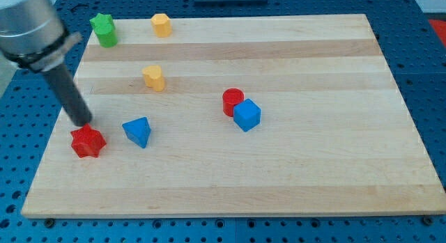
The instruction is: Move the red star below the blue triangle
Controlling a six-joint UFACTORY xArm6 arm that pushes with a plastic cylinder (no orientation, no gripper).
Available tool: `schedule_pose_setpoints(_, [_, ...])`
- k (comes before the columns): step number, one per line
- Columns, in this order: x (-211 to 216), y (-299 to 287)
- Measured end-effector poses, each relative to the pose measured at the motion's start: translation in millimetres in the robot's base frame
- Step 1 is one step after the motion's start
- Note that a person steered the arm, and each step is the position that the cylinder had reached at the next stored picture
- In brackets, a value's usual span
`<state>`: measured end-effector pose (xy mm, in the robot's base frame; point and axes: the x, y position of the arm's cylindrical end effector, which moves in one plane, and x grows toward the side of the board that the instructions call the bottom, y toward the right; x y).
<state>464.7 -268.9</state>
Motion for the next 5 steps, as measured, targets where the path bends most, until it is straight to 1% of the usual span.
schedule_pose_setpoints(1, [20, -34])
schedule_pose_setpoints(2, [44, -17])
schedule_pose_setpoints(5, [50, 120])
